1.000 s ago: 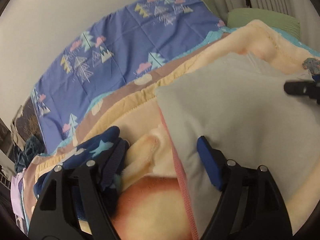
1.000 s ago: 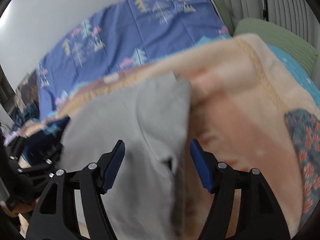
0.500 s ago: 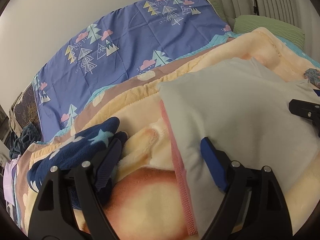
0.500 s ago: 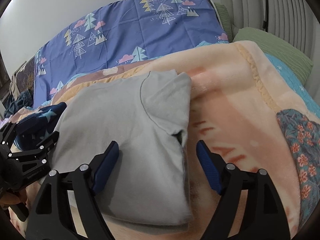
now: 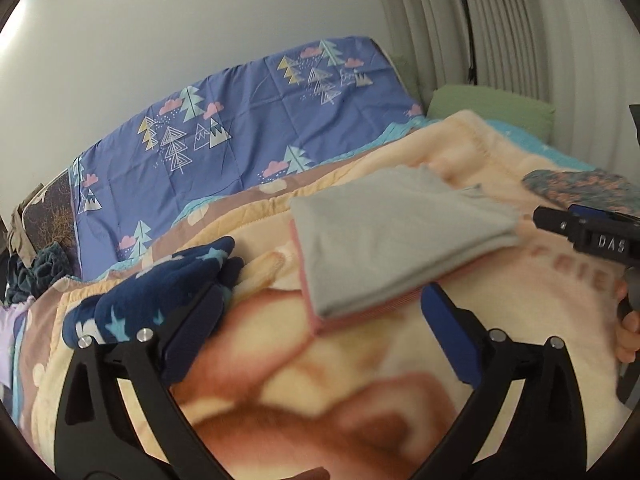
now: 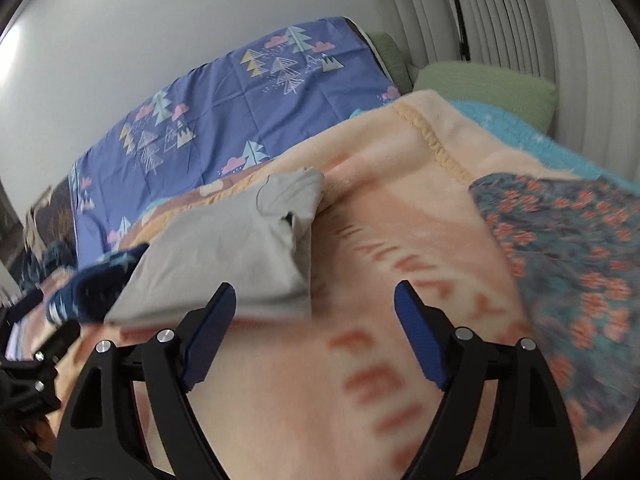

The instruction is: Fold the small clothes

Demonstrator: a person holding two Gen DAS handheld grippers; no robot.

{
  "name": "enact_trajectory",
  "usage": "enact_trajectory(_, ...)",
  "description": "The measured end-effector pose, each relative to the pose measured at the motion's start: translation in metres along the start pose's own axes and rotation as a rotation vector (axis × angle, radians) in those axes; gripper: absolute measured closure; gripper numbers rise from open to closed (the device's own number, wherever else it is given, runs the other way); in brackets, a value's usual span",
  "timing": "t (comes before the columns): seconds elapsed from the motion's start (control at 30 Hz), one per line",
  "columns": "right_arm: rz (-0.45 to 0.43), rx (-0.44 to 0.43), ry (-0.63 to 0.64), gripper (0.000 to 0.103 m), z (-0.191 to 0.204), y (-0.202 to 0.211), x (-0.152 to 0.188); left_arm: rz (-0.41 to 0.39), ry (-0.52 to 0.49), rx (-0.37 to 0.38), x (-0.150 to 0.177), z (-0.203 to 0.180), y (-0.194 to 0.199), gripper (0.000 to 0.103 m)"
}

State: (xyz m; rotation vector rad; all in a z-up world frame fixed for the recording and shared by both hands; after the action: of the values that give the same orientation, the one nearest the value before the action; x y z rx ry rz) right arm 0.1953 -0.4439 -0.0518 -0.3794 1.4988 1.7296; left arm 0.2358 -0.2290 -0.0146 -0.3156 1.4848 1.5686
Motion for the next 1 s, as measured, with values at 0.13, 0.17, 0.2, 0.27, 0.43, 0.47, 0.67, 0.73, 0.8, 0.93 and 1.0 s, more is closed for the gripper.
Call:
enact_trajectory(0.13,-0.064,0.025,-0.011,0.003,-0.006,0.063,0.025,-0.023,0.017,0.009,0.020,-0.009,0.041,0.002)
enact_trajectory(0.17,-0.104,0.067,-0.005,0.001,-0.006,0.086,0.032,-0.031,0.016,0.006,0.024,-0.011,0.053,0.002)
enact_trajectory(0.2,-0.138,0.113,0.008,0.001,-0.004,0.102,0.037,-0.041,0.023,0.003,0.027,-0.012,0.064,0.002)
enact_trajectory(0.27,-0.203,0.224,0.056,0.001,0.003,0.131,0.047,-0.057,0.046,0.010,0.032,-0.014,0.086,0.002)
enact_trajectory(0.43,-0.228,0.242,0.156,0.001,0.030,0.181,0.072,-0.039,0.097,0.033,0.045,-0.018,0.135,0.002)
enact_trajectory(0.47,-0.236,0.230,0.156,0.001,0.031,0.188,0.076,-0.046,0.103,0.037,0.049,-0.019,0.145,0.002)
enact_trajectory(0.67,-0.288,0.166,0.126,0.001,0.041,0.225,0.103,-0.086,0.170,0.027,0.075,-0.014,0.192,0.002)
enact_trajectory(0.73,-0.305,0.155,0.110,0.001,0.044,0.233,0.110,-0.096,0.185,0.031,0.082,-0.014,0.205,0.002)
enact_trajectory(0.8,-0.303,0.146,0.100,0.001,0.048,0.240,0.115,-0.088,0.180,0.047,0.087,-0.016,0.212,0.002)
enact_trajectory(0.93,-0.299,0.130,0.134,0.001,0.057,0.249,0.126,-0.071,0.165,0.034,0.095,-0.022,0.224,0.002)
enact_trajectory(1.0,-0.302,0.134,0.158,0.001,0.062,0.254,0.131,-0.055,0.162,0.044,0.099,-0.025,0.227,0.002)
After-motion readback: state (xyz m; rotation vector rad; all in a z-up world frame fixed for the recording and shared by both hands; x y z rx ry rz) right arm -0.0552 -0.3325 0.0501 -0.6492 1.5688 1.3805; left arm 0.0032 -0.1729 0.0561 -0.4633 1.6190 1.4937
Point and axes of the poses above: each gripper's, at about its wrist camera, not at the fingertips, and y roughly against the way its jaws point, z to its left, x to its underside, the point moved 3 cm from there along -y, roughly the way its jaws point, and after that the axes turned 10 degrees about z, right-handed, at the moved point
